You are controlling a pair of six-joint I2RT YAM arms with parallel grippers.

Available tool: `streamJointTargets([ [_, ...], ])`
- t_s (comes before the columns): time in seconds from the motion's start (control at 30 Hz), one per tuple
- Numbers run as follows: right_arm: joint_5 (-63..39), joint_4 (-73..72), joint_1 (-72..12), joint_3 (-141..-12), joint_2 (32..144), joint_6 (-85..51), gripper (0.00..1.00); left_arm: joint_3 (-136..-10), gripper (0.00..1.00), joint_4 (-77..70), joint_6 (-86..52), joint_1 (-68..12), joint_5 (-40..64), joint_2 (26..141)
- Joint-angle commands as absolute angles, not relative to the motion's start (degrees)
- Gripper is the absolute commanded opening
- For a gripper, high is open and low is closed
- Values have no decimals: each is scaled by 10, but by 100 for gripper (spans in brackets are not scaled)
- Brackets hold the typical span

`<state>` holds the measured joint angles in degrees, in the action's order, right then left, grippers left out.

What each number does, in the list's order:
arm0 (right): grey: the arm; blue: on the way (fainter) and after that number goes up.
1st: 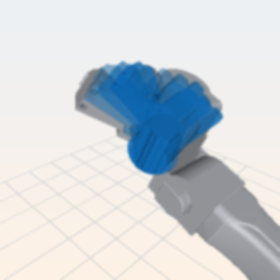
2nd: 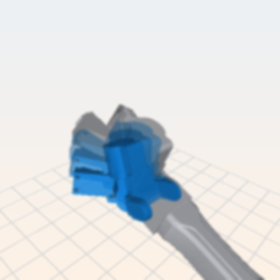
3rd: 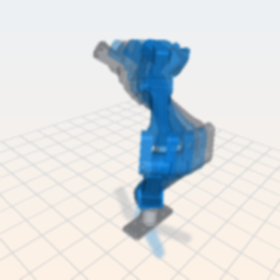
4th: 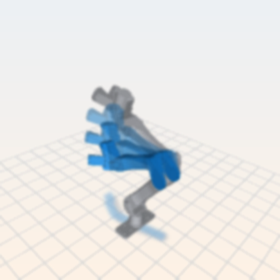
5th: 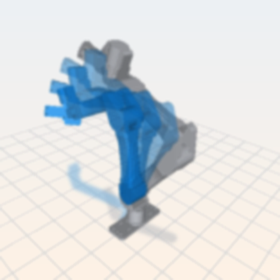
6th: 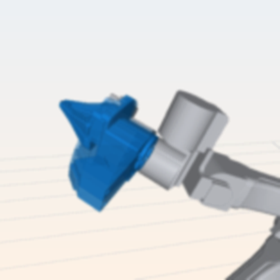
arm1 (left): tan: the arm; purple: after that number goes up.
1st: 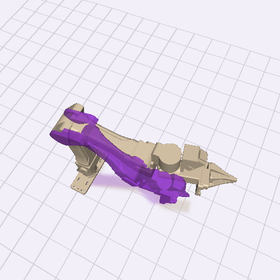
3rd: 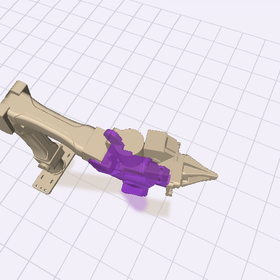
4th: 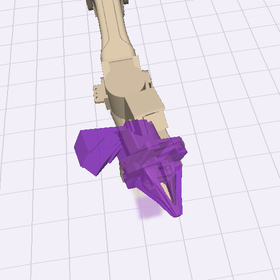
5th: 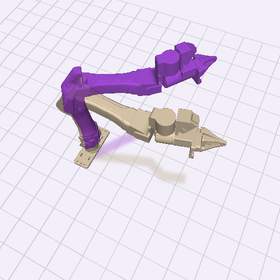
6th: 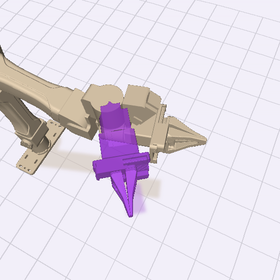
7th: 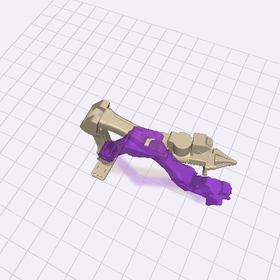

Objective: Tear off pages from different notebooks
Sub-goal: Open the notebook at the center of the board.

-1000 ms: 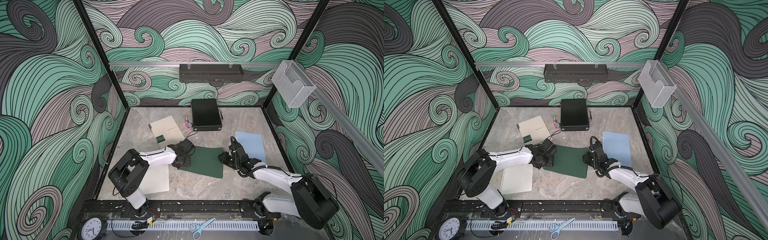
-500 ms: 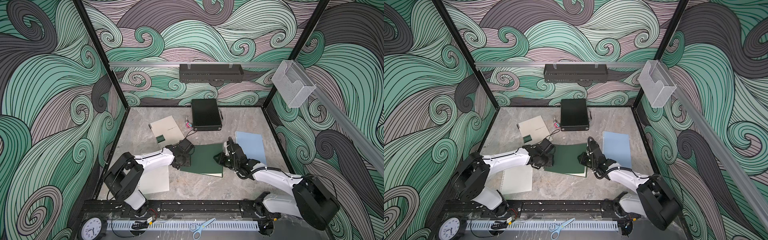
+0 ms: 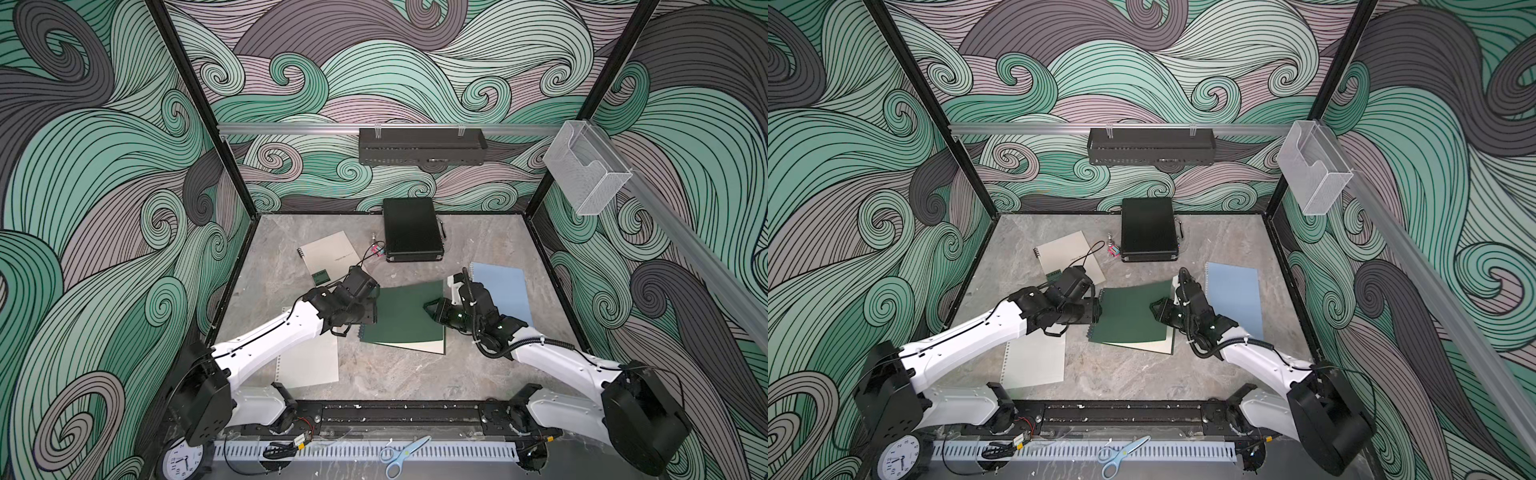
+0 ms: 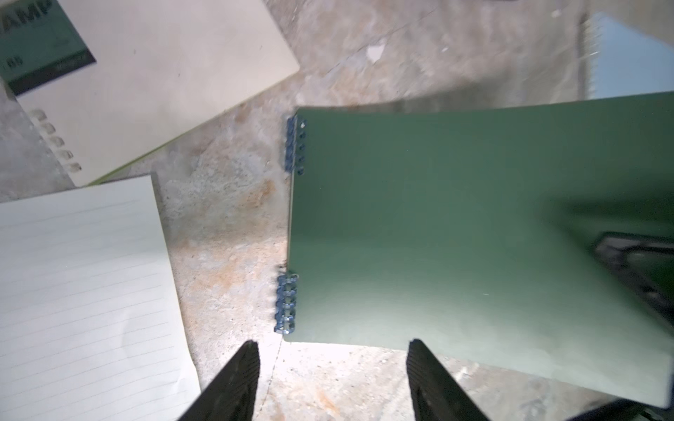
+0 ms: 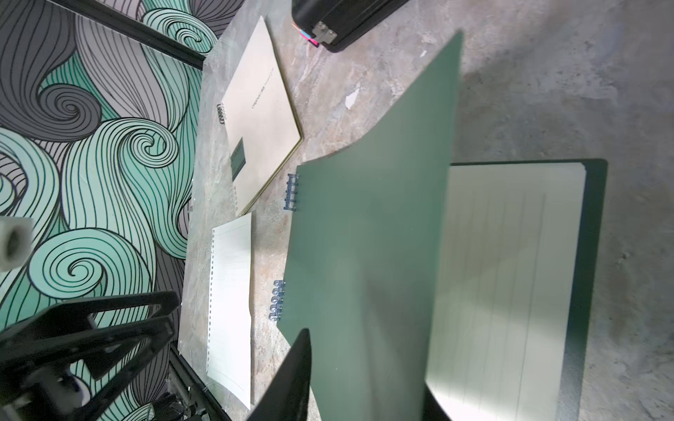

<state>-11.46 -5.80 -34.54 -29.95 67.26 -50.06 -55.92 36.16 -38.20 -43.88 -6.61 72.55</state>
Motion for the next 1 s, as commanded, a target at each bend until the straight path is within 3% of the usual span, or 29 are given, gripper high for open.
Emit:
streamJointTargets([
  [0.0, -133, -65, -348, -327, 665, -506, 35, -594, 64, 386, -354, -457, -40, 695],
  [0.97, -181, -132, -353, -424, 702, -565, 36, -782, 66, 384, -313, -539, -23, 800],
])
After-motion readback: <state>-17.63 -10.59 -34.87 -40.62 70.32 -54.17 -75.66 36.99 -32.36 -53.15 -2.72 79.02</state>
